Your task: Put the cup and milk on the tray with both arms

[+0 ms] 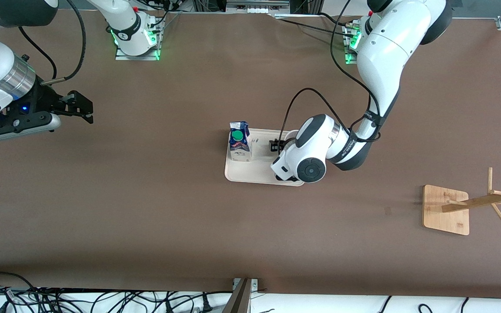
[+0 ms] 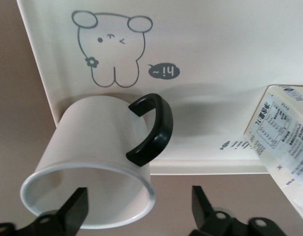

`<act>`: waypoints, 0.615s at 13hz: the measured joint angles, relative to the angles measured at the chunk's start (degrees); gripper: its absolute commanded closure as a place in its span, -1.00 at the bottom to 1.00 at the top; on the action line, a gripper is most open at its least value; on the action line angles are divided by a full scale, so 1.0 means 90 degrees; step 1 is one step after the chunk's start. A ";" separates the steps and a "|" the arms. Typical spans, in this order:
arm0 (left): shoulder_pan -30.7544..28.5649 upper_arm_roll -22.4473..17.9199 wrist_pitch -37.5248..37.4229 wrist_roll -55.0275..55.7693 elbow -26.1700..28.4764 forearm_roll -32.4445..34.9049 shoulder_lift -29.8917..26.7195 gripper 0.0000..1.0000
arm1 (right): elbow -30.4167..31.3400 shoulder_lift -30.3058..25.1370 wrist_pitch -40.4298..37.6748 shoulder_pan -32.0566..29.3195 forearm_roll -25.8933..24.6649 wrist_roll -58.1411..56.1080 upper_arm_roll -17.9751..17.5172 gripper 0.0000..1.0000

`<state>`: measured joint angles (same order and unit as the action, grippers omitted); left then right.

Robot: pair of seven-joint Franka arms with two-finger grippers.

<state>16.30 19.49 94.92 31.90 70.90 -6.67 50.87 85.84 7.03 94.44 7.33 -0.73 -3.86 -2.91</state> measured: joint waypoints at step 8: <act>-0.1860 -0.0015 -0.1521 -0.0559 -0.0432 0.0463 -0.1958 -1.00 | -0.0002 0.0000 0.0000 -0.0001 0.0000 0.0001 0.0001 -1.00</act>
<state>-0.44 19.35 81.23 26.87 67.02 -2.50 33.25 85.81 7.04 94.44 7.32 -0.73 -3.85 -2.90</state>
